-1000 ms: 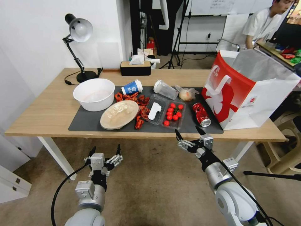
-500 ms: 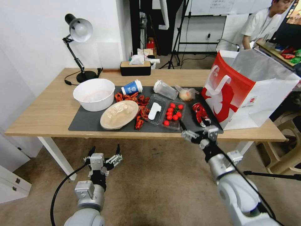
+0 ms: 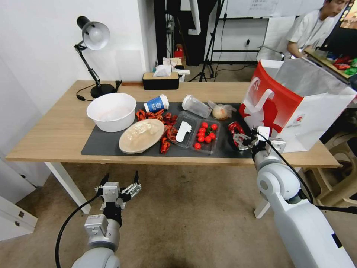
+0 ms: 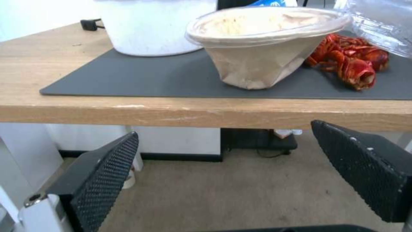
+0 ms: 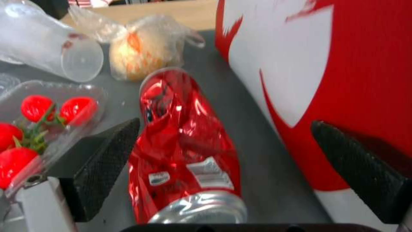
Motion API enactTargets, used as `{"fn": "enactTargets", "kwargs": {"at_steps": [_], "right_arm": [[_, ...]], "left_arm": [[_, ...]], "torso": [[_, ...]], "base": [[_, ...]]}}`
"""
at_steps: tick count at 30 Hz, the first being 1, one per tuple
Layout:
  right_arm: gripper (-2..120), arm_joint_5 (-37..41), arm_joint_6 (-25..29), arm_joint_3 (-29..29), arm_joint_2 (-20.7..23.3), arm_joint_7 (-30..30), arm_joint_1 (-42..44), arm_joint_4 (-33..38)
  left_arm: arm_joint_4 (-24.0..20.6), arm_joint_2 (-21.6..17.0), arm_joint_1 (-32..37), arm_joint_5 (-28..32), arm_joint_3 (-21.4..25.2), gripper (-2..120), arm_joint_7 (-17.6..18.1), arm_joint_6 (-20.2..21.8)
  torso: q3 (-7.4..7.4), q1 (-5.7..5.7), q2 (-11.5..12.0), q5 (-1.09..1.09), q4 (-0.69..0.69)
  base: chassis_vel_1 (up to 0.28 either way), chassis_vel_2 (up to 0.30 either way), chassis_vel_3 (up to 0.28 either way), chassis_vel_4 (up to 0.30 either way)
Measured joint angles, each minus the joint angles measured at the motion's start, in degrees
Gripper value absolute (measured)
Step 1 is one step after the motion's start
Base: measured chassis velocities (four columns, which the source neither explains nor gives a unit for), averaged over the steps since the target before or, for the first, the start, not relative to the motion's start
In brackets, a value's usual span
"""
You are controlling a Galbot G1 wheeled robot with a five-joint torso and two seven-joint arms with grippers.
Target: Pick up the trash from the table and place it into the takeout bag.
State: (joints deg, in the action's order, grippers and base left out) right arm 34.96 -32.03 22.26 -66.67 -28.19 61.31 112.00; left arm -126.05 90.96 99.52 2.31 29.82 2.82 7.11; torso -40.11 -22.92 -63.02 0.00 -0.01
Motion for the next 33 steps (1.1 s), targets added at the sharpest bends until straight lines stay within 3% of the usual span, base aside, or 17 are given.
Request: {"fn": "enactTargets", "kwargs": {"at_steps": [28, 33], "right_arm": [[100, 2.45, -3.71, -2.23, -0.78, 0.49, -2.17, -2.80], [92, 2.44, -3.71, -2.21, -1.13, 0.46, -1.81, -2.90]], "left_arm": [[-0.60, 0.06, 0.94, -3.10, -0.16, 100, 1.30, -2.49], [-0.47, 0.03, 0.88, -3.19, -0.15, 100, 1.42, -2.55]], "torso": [[0.01, 0.00, 0.00, -0.01, 0.00], [0.01, 0.01, 0.00, -0.01, 0.01]], "base": [[0.000, 0.000, 0.000, 0.000], [0.000, 0.000, 0.000, 0.000]]}}
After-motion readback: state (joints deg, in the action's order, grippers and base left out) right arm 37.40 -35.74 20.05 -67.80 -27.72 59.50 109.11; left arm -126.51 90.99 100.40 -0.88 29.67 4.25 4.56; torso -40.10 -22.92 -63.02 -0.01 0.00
